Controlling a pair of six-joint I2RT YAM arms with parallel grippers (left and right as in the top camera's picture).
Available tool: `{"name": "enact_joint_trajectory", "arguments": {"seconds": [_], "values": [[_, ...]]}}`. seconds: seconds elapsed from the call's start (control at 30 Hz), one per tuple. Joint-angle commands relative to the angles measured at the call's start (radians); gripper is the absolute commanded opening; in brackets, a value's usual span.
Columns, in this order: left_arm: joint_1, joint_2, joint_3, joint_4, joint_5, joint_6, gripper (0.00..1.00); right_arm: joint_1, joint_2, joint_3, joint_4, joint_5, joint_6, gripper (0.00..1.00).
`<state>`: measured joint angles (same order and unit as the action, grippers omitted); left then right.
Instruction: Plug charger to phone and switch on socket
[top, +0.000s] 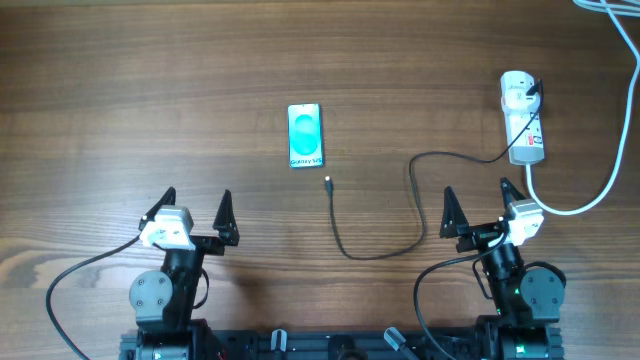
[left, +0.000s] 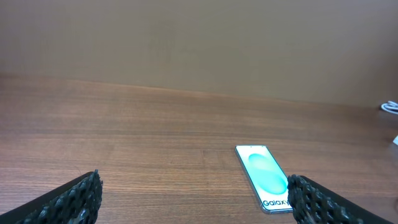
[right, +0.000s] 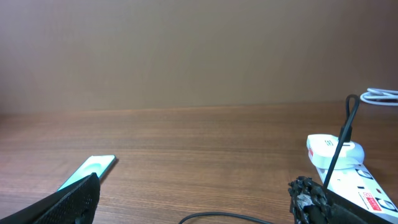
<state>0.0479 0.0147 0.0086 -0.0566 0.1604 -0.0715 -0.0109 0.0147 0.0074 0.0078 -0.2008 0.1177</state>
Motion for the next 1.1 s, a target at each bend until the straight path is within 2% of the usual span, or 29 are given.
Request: {"name": "enact_joint_trajectory", "arguments": {"seconds": [0.0, 0.43, 0.5, 0.6, 0.67, 0.8, 0.9, 1.0, 1.07], "values": [[0.005, -0.008, -0.003, -0.008, -0.016, 0.015, 1.0, 0.004, -0.005, -0.002, 0.006, 0.009, -0.013, 1.0], [0.005, -0.008, -0.003, -0.008, -0.017, 0.016, 1.0, 0.004, -0.005, -0.002, 0.006, 0.009, -0.013, 1.0], [0.005, -0.008, -0.003, 0.026, -0.057, 0.016, 1.0, 0.004, -0.005, -0.002, 0.006, 0.009, -0.013, 1.0], [0.005, -0.008, 0.001, 0.116, 0.021, 0.011, 1.0, 0.004, -0.005, -0.002, 0.006, 0.009, -0.013, 1.0], [0.005, -0.008, 0.037, 0.119, 0.089, 0.002, 1.0, 0.004, -0.005, -0.002, 0.006, 0.009, -0.013, 1.0], [0.005, -0.008, 0.173, 0.018, 0.097, -0.126, 1.0, 0.004, -0.005, -0.002, 0.006, 0.009, -0.013, 1.0], [0.005, 0.045, 0.342, -0.114, 0.095, -0.151, 1.0, 0.004, -0.004, -0.002, 0.006, 0.009, -0.013, 1.0], [0.005, 0.211, 0.545, -0.233, 0.097, -0.154, 1.0, 0.004, -0.005, -0.002, 0.006, 0.009, -0.013, 1.0], [0.005, 0.388, 0.739, -0.364, 0.113, -0.153, 1.0, 0.004, -0.005, -0.002, 0.006, 0.009, -0.013, 1.0]]}}
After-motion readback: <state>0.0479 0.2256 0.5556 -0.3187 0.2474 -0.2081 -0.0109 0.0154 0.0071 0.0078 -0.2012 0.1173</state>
